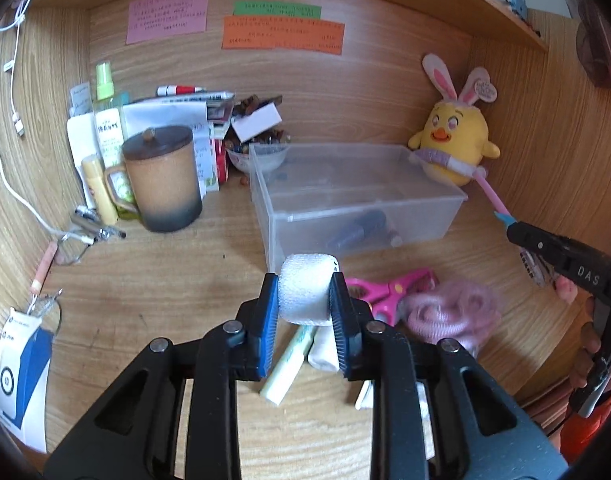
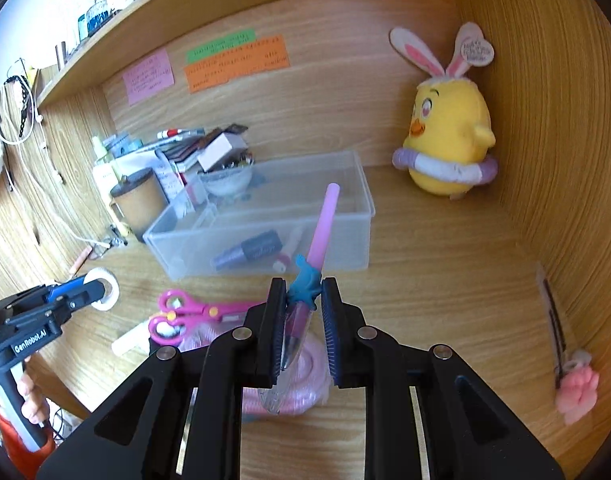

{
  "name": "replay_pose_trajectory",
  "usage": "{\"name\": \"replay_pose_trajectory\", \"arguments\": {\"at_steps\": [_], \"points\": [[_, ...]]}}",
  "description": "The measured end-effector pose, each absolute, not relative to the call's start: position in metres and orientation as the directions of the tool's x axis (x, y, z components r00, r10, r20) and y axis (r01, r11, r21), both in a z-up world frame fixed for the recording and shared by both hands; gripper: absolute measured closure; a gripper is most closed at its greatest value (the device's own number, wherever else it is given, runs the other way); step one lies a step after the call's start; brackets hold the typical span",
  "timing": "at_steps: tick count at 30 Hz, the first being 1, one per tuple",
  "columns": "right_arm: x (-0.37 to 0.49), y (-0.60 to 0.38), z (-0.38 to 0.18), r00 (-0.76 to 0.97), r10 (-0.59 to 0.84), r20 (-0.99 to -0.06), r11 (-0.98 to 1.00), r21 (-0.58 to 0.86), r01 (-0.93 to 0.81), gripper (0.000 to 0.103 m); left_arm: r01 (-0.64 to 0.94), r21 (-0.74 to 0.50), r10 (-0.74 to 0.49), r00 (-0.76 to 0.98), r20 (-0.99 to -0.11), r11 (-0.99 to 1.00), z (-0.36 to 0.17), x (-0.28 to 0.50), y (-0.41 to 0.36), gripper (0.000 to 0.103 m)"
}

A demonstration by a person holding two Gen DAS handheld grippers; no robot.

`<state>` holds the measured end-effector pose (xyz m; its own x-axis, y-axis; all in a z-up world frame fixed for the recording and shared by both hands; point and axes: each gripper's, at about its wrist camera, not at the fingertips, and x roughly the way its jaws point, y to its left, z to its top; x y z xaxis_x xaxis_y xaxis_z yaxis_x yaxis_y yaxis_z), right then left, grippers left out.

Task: Organize objects
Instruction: 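Grasp the white tape roll with the left tool while the right tool grasps the pink pen, then lower the tape roll and pink pen into the clear box, open both tools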

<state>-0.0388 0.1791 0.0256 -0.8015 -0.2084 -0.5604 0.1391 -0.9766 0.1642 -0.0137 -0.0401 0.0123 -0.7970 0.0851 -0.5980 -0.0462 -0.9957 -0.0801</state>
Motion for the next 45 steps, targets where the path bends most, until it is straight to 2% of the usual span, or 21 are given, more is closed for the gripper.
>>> {"name": "replay_pose_trajectory", "arguments": {"at_steps": [8,15,26,31,45], "points": [[-0.078,0.177,0.042,-0.823,-0.198,-0.533,-0.98,0.128,0.153,0.087,-0.049,-0.058,0.073,-0.824,-0.561,-0.997,0.038,-0.049,-0.043,0.078],[-0.113,0.172,0.054,-0.817,-0.209,-0.537,-0.978,0.104,0.182,0.087,-0.043,-0.039,0.057,-0.8,-0.597,-0.998,0.034,-0.091,-0.044,0.078],[-0.183,0.169,0.032,-0.73,-0.208,-0.651,-0.975,0.083,0.204,0.087,-0.084,-0.071,0.109,-0.7,-0.706,-0.994,0.012,-0.152,-0.04,0.078],[-0.199,0.155,0.012,-0.689,-0.197,-0.697,-0.972,0.047,0.231,0.087,-0.095,-0.049,0.101,-0.679,-0.728,-0.994,0.004,-0.166,-0.034,0.078],[-0.216,0.143,-0.006,-0.641,-0.17,-0.748,-0.97,0.013,0.243,0.087,-0.123,-0.018,0.094,-0.647,-0.756,-0.992,-0.007,-0.172,-0.024,0.077]]}}
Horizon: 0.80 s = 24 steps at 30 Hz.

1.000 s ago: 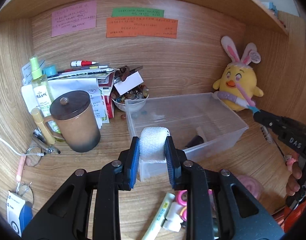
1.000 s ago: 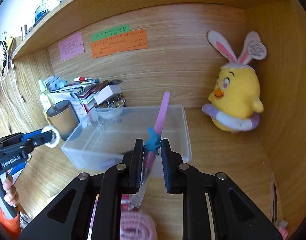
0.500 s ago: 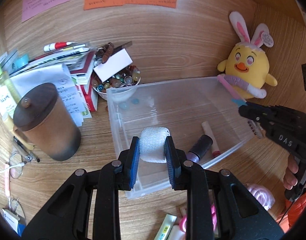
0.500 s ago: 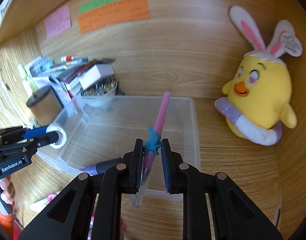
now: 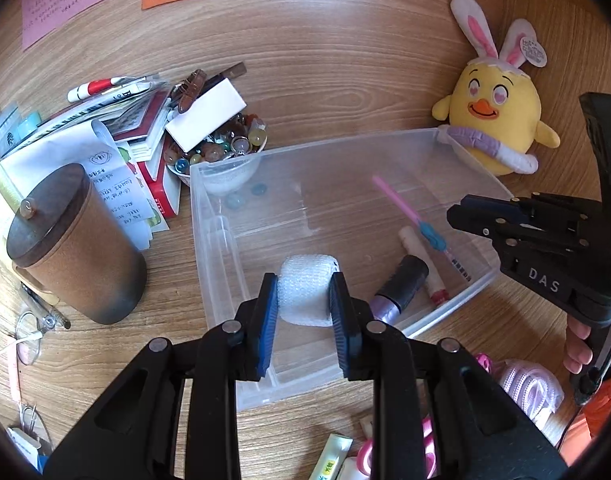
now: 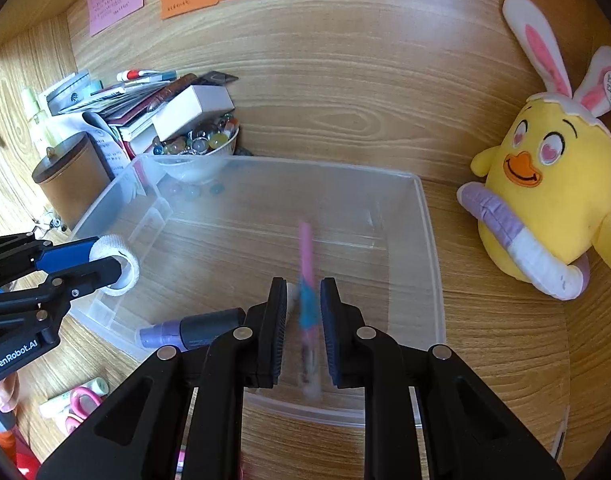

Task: Organize objects
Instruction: 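Lower the tape roll and pink pen into the clear box, open both tools, then grasp the white toothpaste tube with the left tool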

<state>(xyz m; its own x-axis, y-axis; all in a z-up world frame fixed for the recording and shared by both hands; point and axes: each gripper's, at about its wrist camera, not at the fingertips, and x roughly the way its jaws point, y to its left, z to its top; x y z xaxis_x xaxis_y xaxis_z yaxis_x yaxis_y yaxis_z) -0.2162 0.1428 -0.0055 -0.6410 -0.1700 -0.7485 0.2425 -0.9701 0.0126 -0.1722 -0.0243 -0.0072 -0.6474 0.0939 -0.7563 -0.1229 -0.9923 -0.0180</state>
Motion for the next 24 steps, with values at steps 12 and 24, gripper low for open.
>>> {"name": "replay_pose_trajectory", "arguments": {"at_steps": [12,24], "points": [[-0.18,0.148,0.021,-0.689,-0.194,-0.698,-0.968,0.021,0.252,0.05,-0.116,0.015,0.071,-0.698,-0.713,-0.993,0.01,-0.144,-0.019,0.029],[-0.108,0.152,0.04,-0.733,-0.225,-0.641,-0.963,0.031,0.268,0.021,-0.098,0.051,0.039,-0.747,-0.663,-0.994,0.023,-0.084,-0.025,0.007]]}}
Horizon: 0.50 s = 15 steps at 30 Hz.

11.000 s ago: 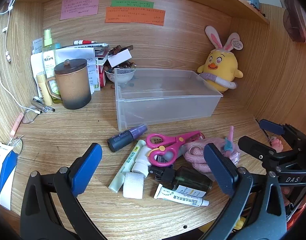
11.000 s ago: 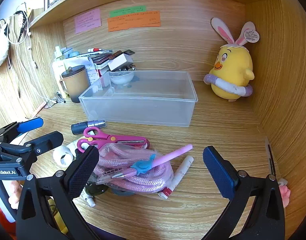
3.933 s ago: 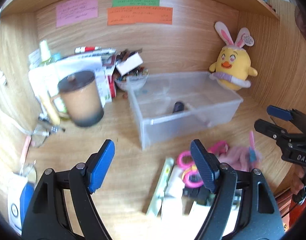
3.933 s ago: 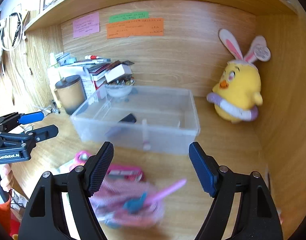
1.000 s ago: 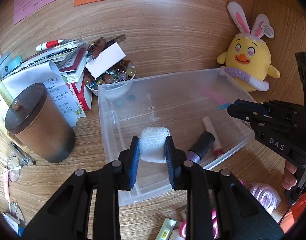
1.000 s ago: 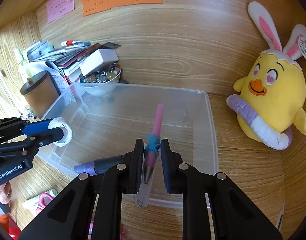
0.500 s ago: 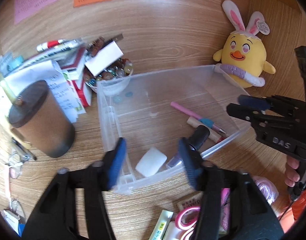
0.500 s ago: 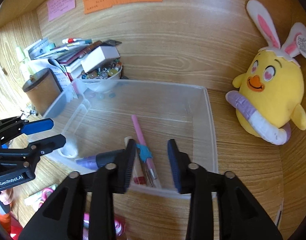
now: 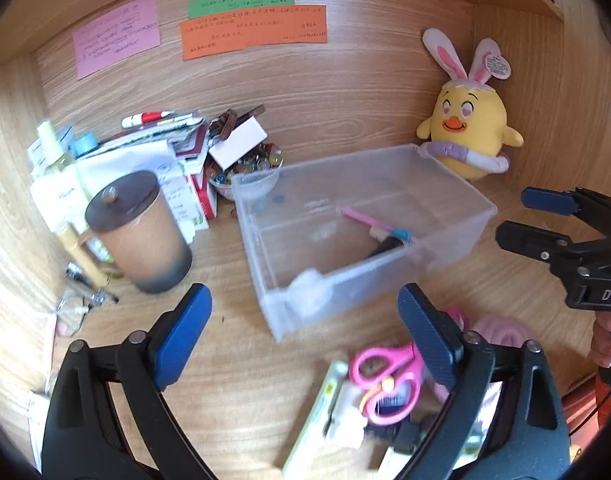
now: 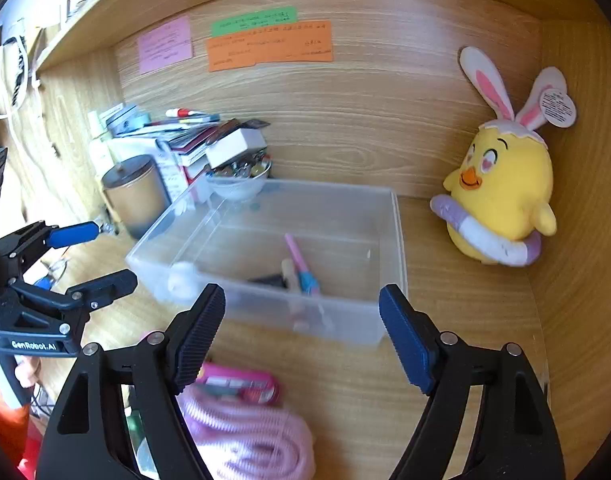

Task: Organize objects
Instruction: 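Grasp the white toothpaste tube with the left tool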

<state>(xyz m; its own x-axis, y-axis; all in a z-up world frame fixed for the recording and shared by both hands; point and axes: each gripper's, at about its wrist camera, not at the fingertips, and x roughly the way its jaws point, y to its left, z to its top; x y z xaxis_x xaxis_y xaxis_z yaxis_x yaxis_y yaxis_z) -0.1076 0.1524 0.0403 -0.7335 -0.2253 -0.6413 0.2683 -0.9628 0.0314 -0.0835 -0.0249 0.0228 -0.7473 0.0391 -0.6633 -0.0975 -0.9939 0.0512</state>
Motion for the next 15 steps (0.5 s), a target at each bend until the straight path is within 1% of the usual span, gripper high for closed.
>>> {"name": "replay_pose_trajectory", "arguments": {"at_steps": [2,7,12,15], "points": [[-0.092,0.149,0.036,-0.733,-0.229,-0.641,-0.959,0.019,0.282,0.019,-0.093,0.067,0.025,-0.744,-0.668,-0.993,0.018,-0.072,-0.025,0.007],[-0.058,0.139,0.018,-0.723,-0.209,-0.659,-0.954,-0.025,0.298,0.018,-0.086,0.108,-0.012,-0.729,-0.684,-0.99,0.003,-0.044,-0.022,0.006],[-0.034,0.134,-0.001,-0.692,-0.218,-0.688,-0.953,-0.004,0.304,0.018,-0.101,0.063,0.024,-0.69,-0.724,-0.993,-0.014,-0.021,-0.016,0.006],[-0.025,0.132,-0.01,-0.667,-0.26,-0.698,-0.947,0.051,0.316,0.018,-0.127,0.023,0.068,-0.672,-0.738,-0.992,-0.019,-0.009,-0.01,0.006]]}}
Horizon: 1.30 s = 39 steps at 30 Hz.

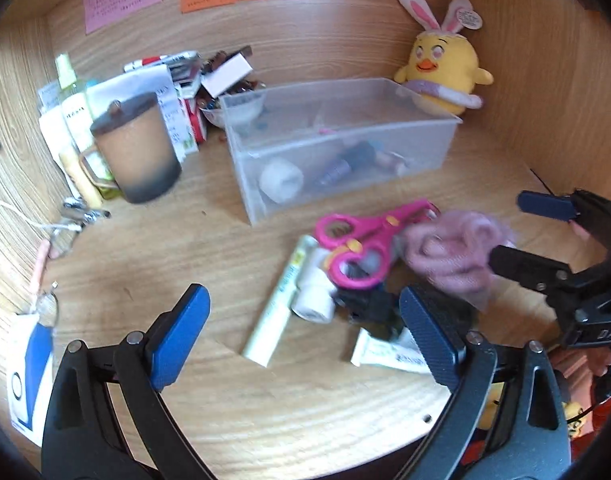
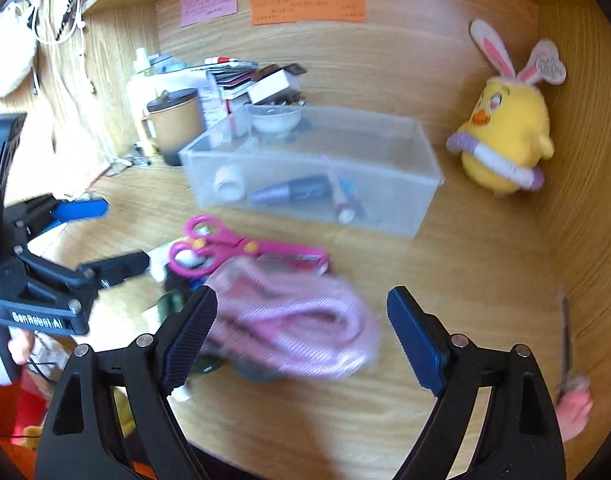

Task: Organize objects
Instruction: 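Grasp the white toothpaste tube with the left tool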

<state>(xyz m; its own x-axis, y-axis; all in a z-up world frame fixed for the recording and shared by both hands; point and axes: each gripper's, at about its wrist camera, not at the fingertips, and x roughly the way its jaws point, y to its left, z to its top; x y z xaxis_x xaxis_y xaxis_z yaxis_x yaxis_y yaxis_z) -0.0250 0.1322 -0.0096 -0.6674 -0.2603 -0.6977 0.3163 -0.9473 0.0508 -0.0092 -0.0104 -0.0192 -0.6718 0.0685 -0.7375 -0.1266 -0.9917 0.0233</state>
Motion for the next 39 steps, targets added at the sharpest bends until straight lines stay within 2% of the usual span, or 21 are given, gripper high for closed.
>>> {"name": "replay_pose_trajectory", "arguments": {"at_steps": [4,8,11,15,20,27,32,38,39], "points": [[-0.025,0.132,-0.023,-0.66,-0.219,-0.718,-0.956,0.024,0.291,0.018,-0.145,0.011,0.087,-0.652,-0.753,-0.989,-0.026,0.005,0.0,0.006],[-0.031,0.148,-0.028,-0.644,-0.221,-0.733,-0.965,0.067,0.255,0.018,-0.146,-0.016,0.105,-0.626,-0.773,-0.989,-0.035,0.014,0.011,0.004],[-0.035,0.161,-0.031,-0.655,-0.163,-0.738,-0.979,0.037,0.202,0.018,-0.163,-0.021,0.118,-0.612,-0.782,-0.986,-0.043,0.019,0.022,0.004],[-0.042,0.178,-0.033,-0.641,-0.18,-0.746,-0.98,0.08,0.183,0.018,-0.18,-0.011,0.117,-0.592,-0.798,-0.984,-0.056,0.019,0.036,0.004],[-0.051,0.191,-0.037,-0.647,-0.125,-0.752,-0.99,0.05,0.133,0.018,-0.175,-0.026,0.125,-0.582,-0.803,-0.984,-0.065,0.016,0.041,0.003],[-0.058,0.216,-0.042,-0.643,-0.018,-0.765,-0.999,-0.018,0.05,0.018,-0.104,-0.017,0.076,-0.597,-0.799,-0.994,-0.064,0.016,0.015,0.003],[-0.059,0.219,-0.03,-0.63,-0.187,-0.753,-0.982,0.167,0.092,0.018,-0.057,-0.005,0.037,-0.585,-0.81,-0.998,-0.072,0.019,-0.008,0.003],[-0.053,0.168,-0.014,-0.648,-0.253,-0.718,-0.966,0.145,0.216,0.018,-0.055,0.01,0.025,-0.606,-0.795,-0.998,-0.073,0.027,-0.012,0.005],[-0.054,0.159,-0.013,-0.65,-0.257,-0.716,-0.963,0.136,0.231,0.018,-0.058,0.007,0.03,-0.613,-0.79,-0.998,-0.073,0.027,-0.011,0.011]]}}
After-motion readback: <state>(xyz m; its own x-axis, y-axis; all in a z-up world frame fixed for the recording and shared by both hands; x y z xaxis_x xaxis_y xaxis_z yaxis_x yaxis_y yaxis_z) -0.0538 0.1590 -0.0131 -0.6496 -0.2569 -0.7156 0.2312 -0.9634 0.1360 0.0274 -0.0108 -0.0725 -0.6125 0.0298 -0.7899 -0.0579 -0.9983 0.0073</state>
